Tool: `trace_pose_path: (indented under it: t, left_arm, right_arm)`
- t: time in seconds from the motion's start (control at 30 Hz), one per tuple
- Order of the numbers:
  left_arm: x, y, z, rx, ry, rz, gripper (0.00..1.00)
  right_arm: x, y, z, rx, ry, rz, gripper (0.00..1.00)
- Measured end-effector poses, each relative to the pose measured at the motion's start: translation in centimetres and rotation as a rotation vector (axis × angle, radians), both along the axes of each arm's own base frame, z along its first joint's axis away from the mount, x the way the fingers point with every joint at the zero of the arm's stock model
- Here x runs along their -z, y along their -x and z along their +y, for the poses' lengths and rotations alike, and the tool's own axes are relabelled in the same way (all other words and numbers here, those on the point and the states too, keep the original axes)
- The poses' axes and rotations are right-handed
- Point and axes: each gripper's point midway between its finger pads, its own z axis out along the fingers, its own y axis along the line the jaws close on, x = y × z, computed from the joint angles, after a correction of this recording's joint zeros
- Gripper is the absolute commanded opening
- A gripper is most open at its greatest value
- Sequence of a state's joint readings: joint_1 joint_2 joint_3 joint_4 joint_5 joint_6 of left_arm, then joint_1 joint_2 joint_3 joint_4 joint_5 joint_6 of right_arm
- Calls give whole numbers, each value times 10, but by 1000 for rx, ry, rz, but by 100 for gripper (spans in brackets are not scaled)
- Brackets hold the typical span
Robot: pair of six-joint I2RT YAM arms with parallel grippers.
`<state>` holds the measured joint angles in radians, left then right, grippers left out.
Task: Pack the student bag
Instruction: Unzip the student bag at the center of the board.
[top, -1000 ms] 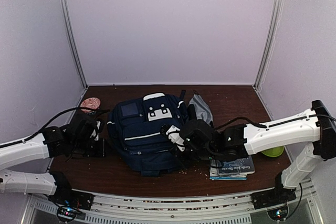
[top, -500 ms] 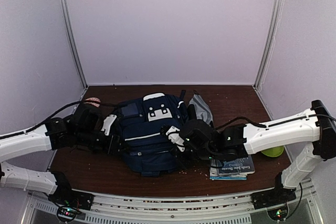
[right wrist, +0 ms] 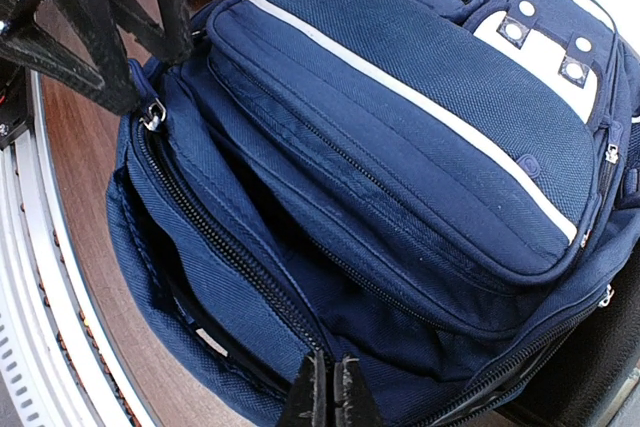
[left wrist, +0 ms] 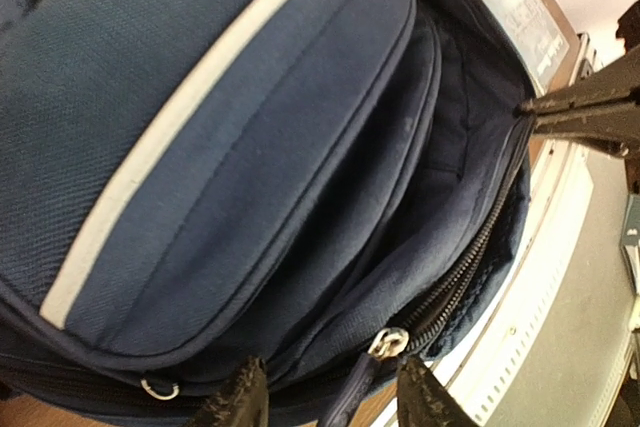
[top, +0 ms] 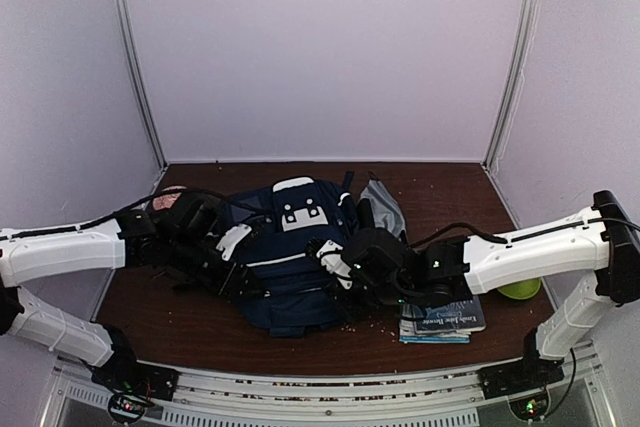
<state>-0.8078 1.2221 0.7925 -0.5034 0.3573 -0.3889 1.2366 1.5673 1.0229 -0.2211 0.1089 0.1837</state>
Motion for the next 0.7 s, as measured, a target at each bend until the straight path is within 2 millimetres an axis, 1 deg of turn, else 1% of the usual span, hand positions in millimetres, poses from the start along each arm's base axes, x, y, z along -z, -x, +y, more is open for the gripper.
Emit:
trace_pose_path:
  t: [0.03, 0.1, 0.27, 0.3, 0.43, 0.5, 0.53, 0.6, 0.7]
  left_arm:
    - [2, 1, -1, 7, -2, 6, 71]
    - [4, 5, -3, 26, -3, 19, 63]
    - [4, 10, -6, 51, 5, 28, 32]
    - [4, 11, -6, 54, 7, 29, 26]
    - [-1, 12, -7, 53, 20, 25, 1]
    - [-4, 13, -6, 48, 31, 20, 0]
    - [-5, 14, -5, 48, 35, 15, 0]
    - [-6, 16, -4, 40, 46, 9, 0]
    - [-9, 20, -1, 18, 73, -15, 0]
  right_arm:
    - [0, 0, 0, 0, 0, 0, 0]
    - [0, 0, 0, 0, 0, 0, 0]
    - [2, 0, -1, 0, 8, 3, 0]
    - [2, 0, -1, 0, 8, 3, 4]
    - [1, 1, -2, 1, 10, 5, 34]
    - [-1, 2, -3, 4, 5, 8, 46]
    - [-4, 2, -3, 4, -1, 7, 50]
    - [-10, 3, -3, 12, -22, 12, 53]
    - [-26, 3, 0, 24, -73, 23, 54]
